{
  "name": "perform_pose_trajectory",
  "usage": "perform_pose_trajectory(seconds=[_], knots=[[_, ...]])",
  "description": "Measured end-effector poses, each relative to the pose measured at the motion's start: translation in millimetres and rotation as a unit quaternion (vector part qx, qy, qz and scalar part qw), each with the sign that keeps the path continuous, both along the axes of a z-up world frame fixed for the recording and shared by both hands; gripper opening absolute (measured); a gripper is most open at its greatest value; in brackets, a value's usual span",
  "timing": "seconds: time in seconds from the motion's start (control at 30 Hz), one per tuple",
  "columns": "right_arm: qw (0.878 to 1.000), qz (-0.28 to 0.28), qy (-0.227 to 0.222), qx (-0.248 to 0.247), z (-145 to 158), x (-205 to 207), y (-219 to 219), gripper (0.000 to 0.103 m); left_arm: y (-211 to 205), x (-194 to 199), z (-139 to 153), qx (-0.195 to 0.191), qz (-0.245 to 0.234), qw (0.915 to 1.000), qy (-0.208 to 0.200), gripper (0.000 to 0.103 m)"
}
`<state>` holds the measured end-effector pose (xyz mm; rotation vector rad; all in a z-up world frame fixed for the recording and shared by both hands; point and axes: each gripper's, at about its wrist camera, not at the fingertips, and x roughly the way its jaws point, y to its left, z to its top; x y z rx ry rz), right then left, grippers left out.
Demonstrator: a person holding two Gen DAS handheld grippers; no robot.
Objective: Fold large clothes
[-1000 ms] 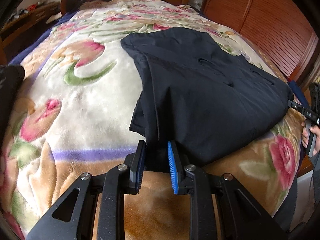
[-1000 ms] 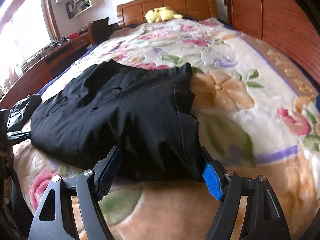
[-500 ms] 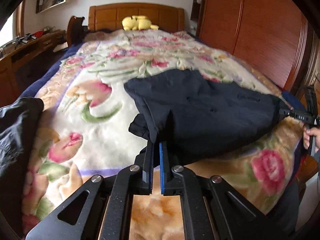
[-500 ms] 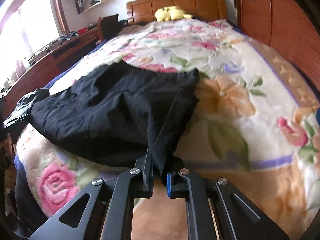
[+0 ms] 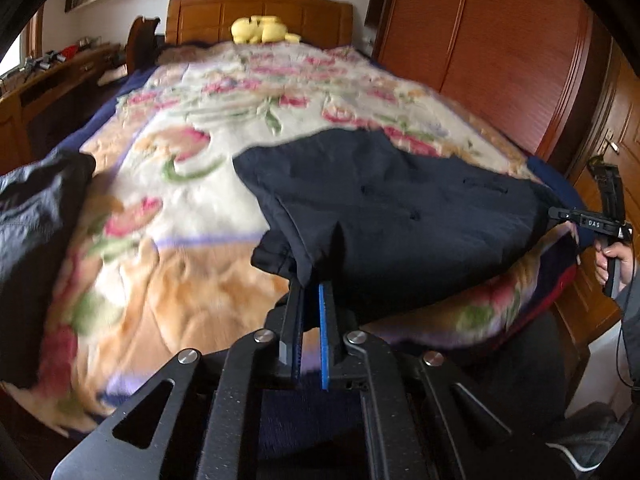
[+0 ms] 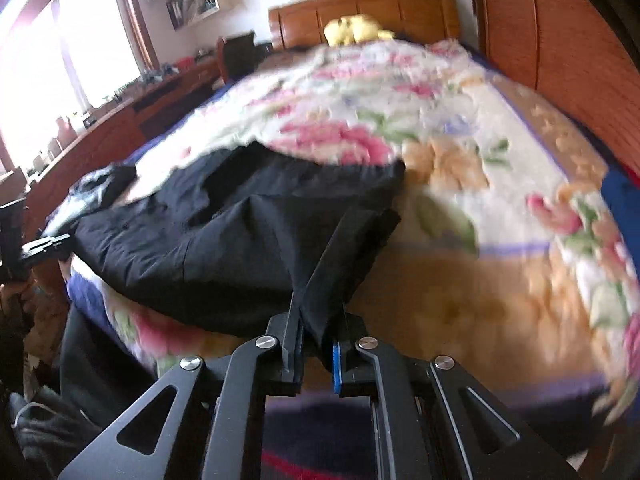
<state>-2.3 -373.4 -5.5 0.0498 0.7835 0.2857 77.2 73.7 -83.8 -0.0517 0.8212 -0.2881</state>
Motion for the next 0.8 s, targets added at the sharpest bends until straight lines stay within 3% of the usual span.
perform_pose_trajectory(seconds=[0.13, 0.2, 0.27, 0.43, 0.53, 0.8], knots=[[0.999, -0.016, 0.001, -0.037, 1.6, -4.9, 3.1, 0.020, -4.0, -3.2, 3.0, 0.010, 0.003, 0.9999, -0.003, 0.010], [0.998, -0.030, -0.017, -0.047, 12.6, -6.1, 2.7, 0.040, -3.8, -6.6, 9.5, 0.009, 0.006, 0.9998, -0.015, 0.013], [0.997, -0.034, -0.036, -0.052, 24.1, -9.9, 10.4, 0.047, -3.3, -13.1, 19.0, 0.006, 0.007, 0.9995, -0.030, 0.015], [0.997, -0.001, -0.058, -0.052, 44.5, 1.0, 43.3, 0.050, -12.0, -10.7, 29.1, 0.006, -0.003, 0.9986, -0.052, 0.019], [0.995, 0.039, -0.057, -0.069, 42.9, 31.8, 83.4, 0.050, -22.9, -0.6, 23.5, 0.003, -0.010, 0.9989, -0.047, 0.019], [0.989, 0.129, 0.022, -0.073, 15.1, 140.3, 162.4, 0.050, -42.2, 16.5, 1.8, 0.003, -0.013, 0.9996, -0.024, 0.021]])
